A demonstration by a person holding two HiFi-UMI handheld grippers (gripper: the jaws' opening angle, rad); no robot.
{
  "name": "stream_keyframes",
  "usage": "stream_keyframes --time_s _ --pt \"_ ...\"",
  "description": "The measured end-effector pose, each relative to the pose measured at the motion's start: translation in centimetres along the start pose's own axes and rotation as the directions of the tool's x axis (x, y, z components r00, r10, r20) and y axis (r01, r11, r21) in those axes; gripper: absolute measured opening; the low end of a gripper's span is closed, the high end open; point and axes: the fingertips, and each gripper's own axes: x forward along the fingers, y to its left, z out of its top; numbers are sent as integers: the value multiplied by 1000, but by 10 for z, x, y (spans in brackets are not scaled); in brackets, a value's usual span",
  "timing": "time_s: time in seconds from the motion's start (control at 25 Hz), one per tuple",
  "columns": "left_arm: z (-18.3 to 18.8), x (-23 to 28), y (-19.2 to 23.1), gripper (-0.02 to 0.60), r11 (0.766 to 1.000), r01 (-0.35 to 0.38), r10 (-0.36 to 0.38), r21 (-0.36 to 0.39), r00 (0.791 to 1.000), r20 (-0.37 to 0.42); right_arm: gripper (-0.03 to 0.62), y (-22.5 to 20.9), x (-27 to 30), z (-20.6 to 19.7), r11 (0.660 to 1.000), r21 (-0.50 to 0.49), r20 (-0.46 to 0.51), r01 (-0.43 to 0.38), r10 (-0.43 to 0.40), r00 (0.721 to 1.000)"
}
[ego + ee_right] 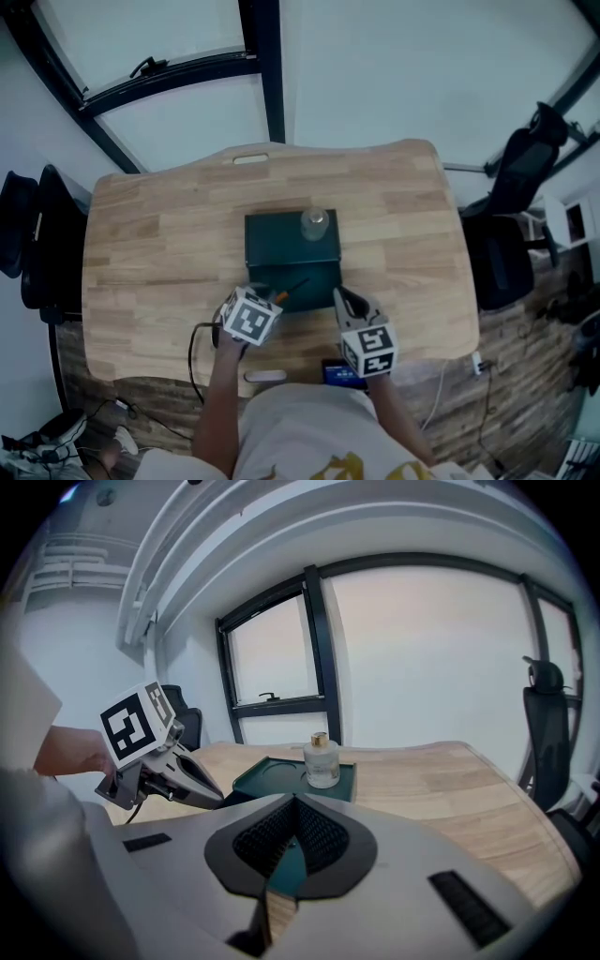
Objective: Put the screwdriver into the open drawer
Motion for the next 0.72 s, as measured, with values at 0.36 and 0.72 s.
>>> stream_keyframes --time_s 0.36,0.72 --pt "36 -41 2 0 996 -84 73 25 950 304 -3 12 -14 22 1000 -17 65 7 -6 998" --pt "45 -71 4 0 994 -105 105 -26 888 447 -3 16 -24 34 999 -37 114 38 -33 993"
